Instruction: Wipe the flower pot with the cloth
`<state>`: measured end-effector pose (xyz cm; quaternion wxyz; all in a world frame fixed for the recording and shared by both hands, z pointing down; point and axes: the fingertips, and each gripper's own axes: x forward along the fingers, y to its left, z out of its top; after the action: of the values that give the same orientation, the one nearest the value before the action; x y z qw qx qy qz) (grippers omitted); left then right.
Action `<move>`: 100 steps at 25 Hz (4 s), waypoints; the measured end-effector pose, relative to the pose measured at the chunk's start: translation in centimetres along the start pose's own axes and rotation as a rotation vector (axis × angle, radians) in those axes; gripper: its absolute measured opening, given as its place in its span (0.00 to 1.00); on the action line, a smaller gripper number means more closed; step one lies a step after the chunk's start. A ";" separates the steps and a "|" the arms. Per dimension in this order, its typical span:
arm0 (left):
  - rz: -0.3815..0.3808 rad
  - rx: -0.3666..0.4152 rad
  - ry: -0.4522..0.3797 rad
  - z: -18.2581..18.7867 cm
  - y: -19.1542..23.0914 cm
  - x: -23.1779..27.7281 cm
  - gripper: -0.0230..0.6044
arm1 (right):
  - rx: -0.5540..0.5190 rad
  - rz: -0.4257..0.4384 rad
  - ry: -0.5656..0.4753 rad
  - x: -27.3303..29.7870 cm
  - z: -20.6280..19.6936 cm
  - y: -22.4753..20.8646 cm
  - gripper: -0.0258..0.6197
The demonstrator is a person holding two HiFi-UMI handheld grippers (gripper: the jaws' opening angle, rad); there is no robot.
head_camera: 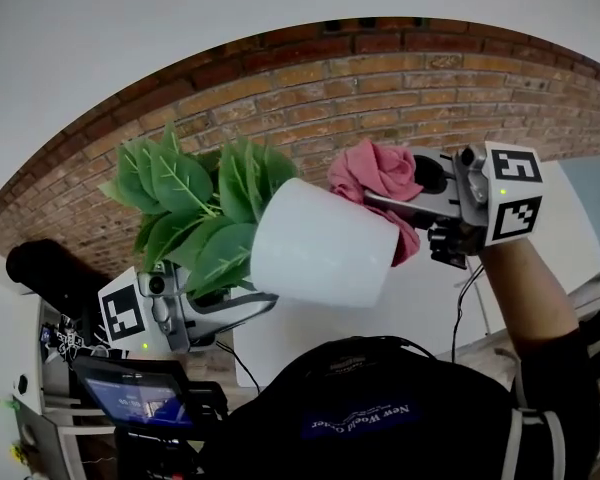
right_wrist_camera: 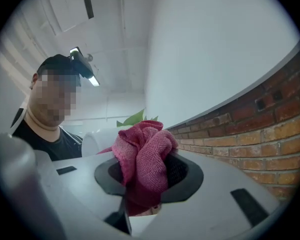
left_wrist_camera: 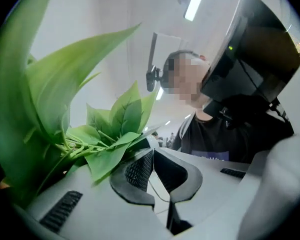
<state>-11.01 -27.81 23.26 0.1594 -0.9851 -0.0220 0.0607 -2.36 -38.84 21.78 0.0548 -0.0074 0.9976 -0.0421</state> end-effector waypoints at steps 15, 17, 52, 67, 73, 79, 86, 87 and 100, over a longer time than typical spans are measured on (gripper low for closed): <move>0.092 -0.056 -0.080 3.0 4.6 -3.8 0.05 | 0.056 -0.007 0.061 4.9 -2.1 0.5 0.21; 0.091 -0.035 -0.058 2.9 5.2 -3.6 0.05 | 0.056 -0.011 0.066 4.9 -2.5 0.2 0.21; 0.104 0.149 0.490 -9.2 11.1 2.9 0.05 | -0.032 -0.162 0.135 0.5 -5.0 0.1 0.21; -0.118 0.346 0.652 -9.8 6.2 1.7 0.05 | -0.148 -0.234 0.248 -1.5 -1.7 -2.6 0.21; -0.168 0.369 0.619 -8.4 4.3 1.6 0.05 | -0.041 -0.225 0.210 -2.1 -2.2 -4.5 0.21; -0.184 0.283 0.463 -5.7 3.4 2.2 0.05 | 0.155 -0.116 0.073 -2.3 -2.5 -5.3 0.21; -0.160 0.224 0.304 -2.7 3.3 3.0 0.05 | 0.271 -0.087 -0.018 -1.9 -4.5 -5.7 0.21; -0.133 0.195 0.290 -2.6 3.5 3.2 0.05 | 0.268 -0.080 -0.014 -1.8 -5.2 -5.4 0.21; 0.027 0.123 0.272 -2.9 7.3 3.0 0.05 | 0.300 -0.028 -0.041 0.8 -7.7 -2.7 0.21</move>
<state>-7.47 -35.49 23.36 0.2199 -0.9728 0.0170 -0.0700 -4.03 -40.86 29.58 0.0753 -0.0141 0.9785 -0.1913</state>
